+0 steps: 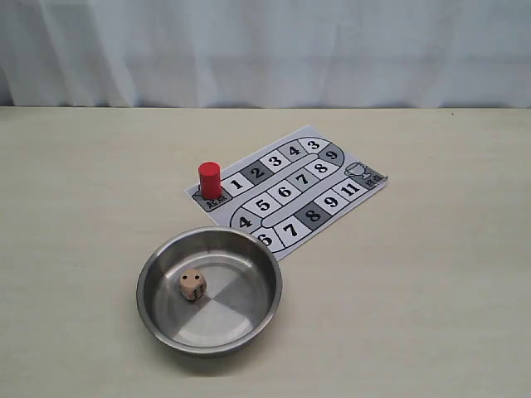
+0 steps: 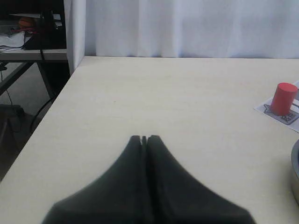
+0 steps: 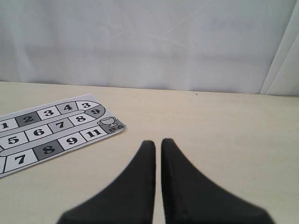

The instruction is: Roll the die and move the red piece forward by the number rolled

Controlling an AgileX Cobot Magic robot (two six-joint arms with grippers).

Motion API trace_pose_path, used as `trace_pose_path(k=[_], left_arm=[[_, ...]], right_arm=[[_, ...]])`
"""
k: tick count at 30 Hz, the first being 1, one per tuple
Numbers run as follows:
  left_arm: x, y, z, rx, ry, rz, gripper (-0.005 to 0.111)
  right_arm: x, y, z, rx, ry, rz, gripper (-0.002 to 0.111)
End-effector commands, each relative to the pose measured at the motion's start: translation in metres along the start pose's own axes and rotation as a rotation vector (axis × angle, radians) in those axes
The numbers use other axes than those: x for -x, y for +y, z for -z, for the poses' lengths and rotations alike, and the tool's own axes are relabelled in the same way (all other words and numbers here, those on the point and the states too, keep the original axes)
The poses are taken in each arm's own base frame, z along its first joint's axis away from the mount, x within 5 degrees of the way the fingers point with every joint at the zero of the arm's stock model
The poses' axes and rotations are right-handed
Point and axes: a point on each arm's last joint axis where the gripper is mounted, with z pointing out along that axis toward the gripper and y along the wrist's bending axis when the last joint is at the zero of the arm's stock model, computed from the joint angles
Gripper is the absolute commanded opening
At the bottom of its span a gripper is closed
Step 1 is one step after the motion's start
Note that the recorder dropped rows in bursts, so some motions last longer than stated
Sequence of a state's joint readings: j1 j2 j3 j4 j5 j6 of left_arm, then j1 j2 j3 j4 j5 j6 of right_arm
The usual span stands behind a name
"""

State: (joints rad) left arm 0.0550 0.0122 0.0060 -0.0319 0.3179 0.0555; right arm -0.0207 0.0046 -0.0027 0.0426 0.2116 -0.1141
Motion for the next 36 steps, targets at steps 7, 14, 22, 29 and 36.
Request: trace_pose_path(k=[7, 14, 22, 29, 36], left_arm=[[0.003, 0.000, 0.001, -0.007, -0.018, -0.004, 0.000], [0.003, 0.000, 0.001, -0.007, -0.018, -0.004, 0.000], [0.003, 0.000, 0.001, -0.007, -0.018, -0.004, 0.000], [0.003, 0.000, 0.001, -0.007, -0.018, -0.004, 0.000], [0.003, 0.000, 0.001, -0.007, -0.018, -0.004, 0.000]], right_arm=[[-0.001, 0.000, 0.000, -0.001, -0.001, 0.011, 0.004], [0.006, -0.001, 0.000, -0.010, -0.081, 0.011, 0.004], [0.042, -0.009, 0.011, -0.052, -0.460, -0.202, 0.004], [0.110, -0.008, 0.038, 0.010, -0.459, -0.193, 0.004], [0.168, -0.007, 0.022, 0.058, -0.225, -0.149, 0.004]])
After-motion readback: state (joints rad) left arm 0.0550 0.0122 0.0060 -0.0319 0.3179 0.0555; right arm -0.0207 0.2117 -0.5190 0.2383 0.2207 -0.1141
